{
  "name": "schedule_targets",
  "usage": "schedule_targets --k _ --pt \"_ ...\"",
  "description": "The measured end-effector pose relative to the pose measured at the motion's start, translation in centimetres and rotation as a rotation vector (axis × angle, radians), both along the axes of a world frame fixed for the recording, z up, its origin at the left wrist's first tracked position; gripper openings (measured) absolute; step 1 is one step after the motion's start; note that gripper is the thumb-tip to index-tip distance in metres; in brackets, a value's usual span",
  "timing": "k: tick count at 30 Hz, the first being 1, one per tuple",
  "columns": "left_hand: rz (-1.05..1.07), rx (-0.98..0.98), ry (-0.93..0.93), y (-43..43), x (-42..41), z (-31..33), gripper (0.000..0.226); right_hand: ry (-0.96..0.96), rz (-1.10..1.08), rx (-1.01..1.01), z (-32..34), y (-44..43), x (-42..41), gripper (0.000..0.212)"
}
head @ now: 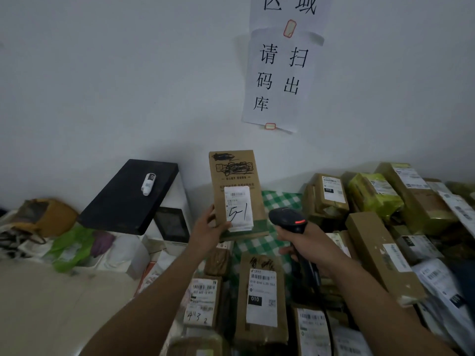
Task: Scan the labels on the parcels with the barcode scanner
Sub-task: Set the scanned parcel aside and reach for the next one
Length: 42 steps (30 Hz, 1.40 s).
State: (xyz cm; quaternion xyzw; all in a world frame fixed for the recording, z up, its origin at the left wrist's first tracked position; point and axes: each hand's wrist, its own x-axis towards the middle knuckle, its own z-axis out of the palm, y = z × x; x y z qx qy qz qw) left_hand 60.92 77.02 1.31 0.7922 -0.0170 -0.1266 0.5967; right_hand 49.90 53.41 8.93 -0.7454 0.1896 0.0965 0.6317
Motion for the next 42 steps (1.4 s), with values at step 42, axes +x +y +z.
schedule_targets --k 42 --pt "-0.364 0.356 0.273 -8.7 6.7 -8.6 0.048 0.205 -0.042 -0.039 -8.8 -2.6 4.7 0.027"
